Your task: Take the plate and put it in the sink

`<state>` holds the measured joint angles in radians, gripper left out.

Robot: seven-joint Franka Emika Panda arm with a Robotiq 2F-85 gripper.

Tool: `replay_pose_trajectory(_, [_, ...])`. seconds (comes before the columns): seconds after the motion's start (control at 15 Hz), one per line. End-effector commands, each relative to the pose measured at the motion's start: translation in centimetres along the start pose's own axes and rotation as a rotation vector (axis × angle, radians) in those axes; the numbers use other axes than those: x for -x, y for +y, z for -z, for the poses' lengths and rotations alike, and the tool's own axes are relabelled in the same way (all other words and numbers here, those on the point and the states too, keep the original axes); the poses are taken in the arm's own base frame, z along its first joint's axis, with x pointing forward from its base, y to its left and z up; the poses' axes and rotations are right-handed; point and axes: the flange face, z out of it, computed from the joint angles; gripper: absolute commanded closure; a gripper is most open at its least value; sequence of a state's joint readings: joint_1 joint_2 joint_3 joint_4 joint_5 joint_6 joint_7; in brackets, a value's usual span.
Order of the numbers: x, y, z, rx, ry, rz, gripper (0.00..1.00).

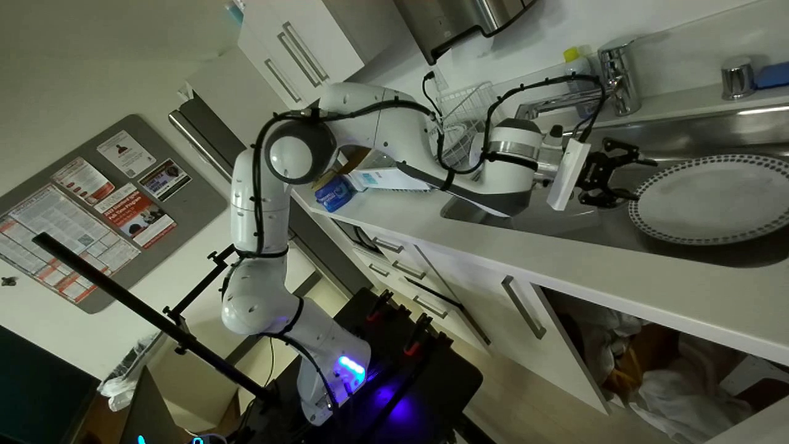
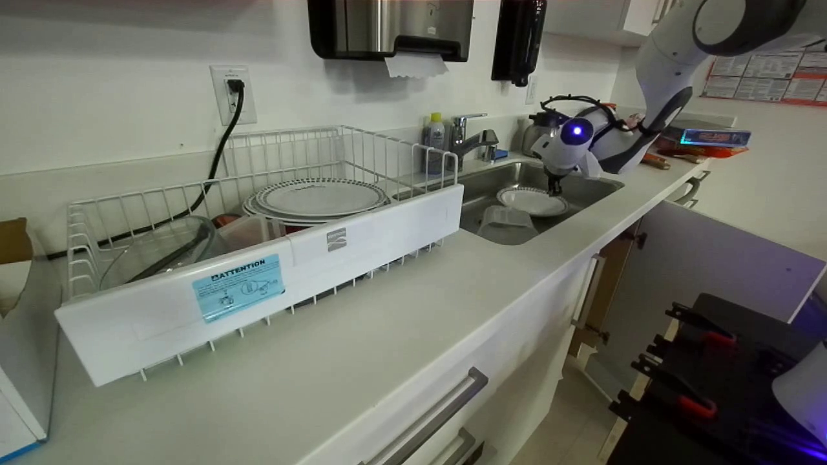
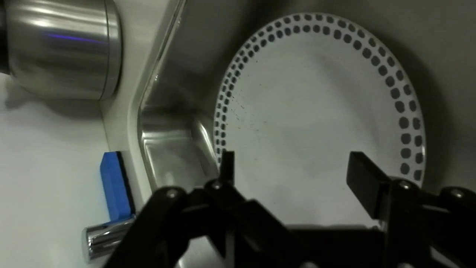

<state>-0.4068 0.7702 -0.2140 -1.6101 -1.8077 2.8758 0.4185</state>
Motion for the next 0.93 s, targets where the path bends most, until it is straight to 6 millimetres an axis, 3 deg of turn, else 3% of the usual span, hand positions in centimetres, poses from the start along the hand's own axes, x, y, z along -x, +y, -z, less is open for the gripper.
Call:
replay_pose_trajectory(0.0, [2.0, 1.3, 2.1, -0.061, -0.026, 0.025, 0.00])
replay_pose_trajectory(0.4, [4.2, 2.5, 4.5, -0.190, -0.041, 0.021, 0.00])
replay_pose_trajectory(0.87, [6.9, 6.5, 9.5, -0.217, 0.022, -0.061, 0.00])
